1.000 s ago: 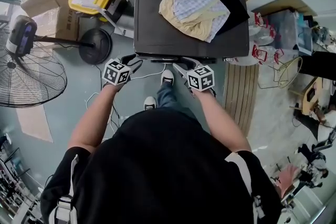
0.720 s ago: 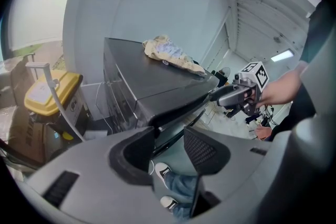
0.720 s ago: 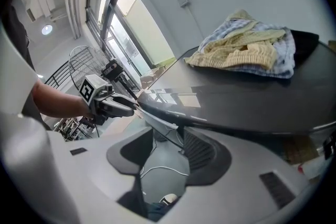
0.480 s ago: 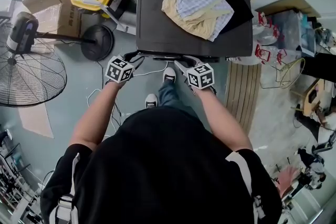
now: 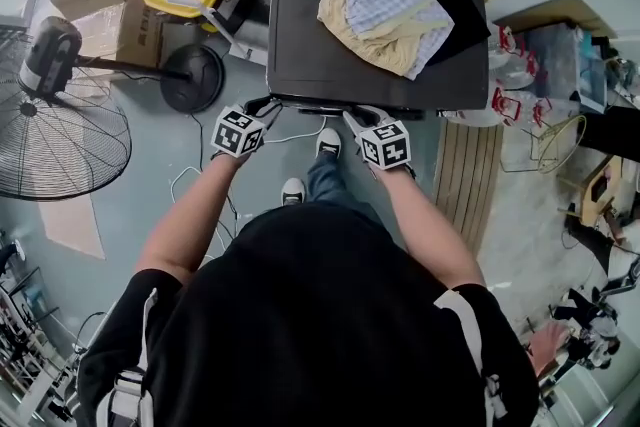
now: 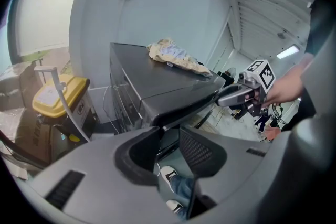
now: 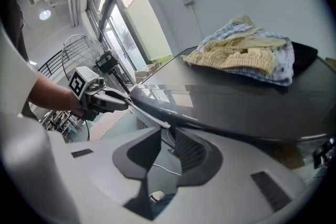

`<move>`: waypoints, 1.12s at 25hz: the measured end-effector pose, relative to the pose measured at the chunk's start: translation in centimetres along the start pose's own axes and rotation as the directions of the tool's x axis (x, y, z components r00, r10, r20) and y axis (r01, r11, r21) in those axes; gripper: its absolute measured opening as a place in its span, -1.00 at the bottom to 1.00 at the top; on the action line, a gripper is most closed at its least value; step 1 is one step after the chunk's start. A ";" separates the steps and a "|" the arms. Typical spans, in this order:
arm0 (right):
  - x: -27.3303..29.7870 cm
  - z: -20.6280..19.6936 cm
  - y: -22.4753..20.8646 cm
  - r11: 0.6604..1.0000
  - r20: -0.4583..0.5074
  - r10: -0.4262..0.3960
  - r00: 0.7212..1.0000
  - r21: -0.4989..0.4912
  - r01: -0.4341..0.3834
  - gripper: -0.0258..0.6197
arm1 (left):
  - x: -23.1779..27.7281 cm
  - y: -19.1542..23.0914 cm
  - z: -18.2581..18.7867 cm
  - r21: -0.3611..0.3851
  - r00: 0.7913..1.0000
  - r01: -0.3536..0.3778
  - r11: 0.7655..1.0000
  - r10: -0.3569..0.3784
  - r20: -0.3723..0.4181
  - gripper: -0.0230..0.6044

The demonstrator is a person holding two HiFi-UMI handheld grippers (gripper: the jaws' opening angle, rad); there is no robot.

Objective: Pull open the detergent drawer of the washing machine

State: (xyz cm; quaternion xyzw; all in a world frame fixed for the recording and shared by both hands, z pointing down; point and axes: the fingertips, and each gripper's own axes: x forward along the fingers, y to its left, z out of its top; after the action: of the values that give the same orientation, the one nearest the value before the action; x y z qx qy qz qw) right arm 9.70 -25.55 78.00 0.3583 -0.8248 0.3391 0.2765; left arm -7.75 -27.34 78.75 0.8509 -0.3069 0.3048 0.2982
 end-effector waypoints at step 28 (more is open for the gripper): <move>-3.2 -5.5 3.3 1.000 -0.057 0.014 0.998 0.007 -0.013 -0.73 | -2.8 -4.8 -4.5 -0.078 0.991 0.123 0.989 -0.126 -0.035 -0.59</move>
State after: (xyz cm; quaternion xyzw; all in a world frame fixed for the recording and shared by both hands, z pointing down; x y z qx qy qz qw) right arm 10.18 -18.36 77.94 0.3439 -0.8177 0.3540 0.2965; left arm -7.60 -20.17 78.15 0.8502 -0.2584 0.2906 0.3548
